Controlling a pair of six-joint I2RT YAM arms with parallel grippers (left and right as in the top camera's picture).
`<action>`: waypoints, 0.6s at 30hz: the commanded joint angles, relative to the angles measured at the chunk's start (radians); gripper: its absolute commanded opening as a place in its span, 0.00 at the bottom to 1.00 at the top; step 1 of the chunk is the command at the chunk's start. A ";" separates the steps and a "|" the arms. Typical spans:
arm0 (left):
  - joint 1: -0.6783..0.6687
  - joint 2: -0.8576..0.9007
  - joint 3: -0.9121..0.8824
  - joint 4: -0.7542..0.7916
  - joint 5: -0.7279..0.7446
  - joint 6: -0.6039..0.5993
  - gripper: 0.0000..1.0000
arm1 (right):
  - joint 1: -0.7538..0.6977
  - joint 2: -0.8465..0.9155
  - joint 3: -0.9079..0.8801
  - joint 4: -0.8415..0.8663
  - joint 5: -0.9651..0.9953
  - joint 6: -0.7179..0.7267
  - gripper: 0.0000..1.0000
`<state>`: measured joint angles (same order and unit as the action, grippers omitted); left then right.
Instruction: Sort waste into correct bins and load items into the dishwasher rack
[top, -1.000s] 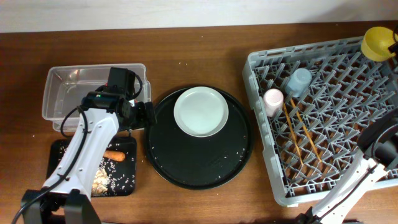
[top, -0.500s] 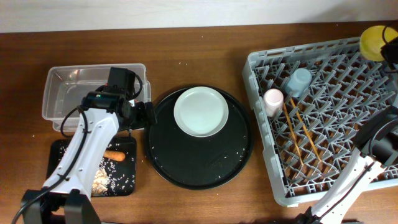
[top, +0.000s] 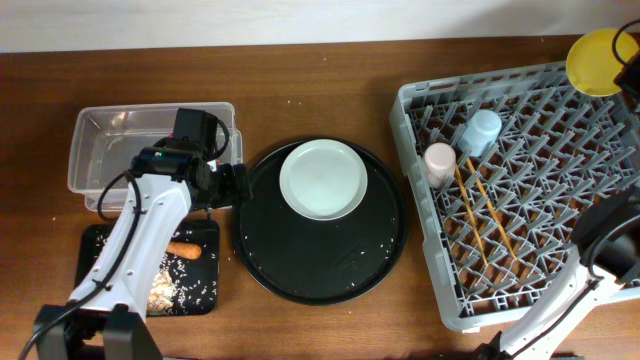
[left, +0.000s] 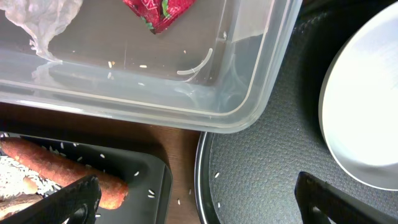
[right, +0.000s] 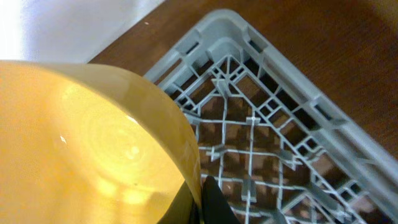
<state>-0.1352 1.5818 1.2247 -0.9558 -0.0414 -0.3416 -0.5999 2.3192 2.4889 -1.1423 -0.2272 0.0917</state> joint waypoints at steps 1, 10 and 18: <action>0.003 -0.013 0.002 0.001 0.000 -0.002 0.99 | 0.011 -0.037 0.017 -0.034 0.409 -0.088 0.04; 0.003 -0.013 0.002 0.001 0.000 -0.002 0.99 | 0.145 -0.037 -0.078 -0.203 1.245 0.157 0.04; 0.003 -0.013 0.002 0.001 0.000 -0.002 0.99 | 0.296 -0.037 -0.370 -0.068 1.508 0.058 0.04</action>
<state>-0.1352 1.5818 1.2247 -0.9558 -0.0418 -0.3416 -0.3351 2.2936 2.1498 -1.2453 1.1851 0.2001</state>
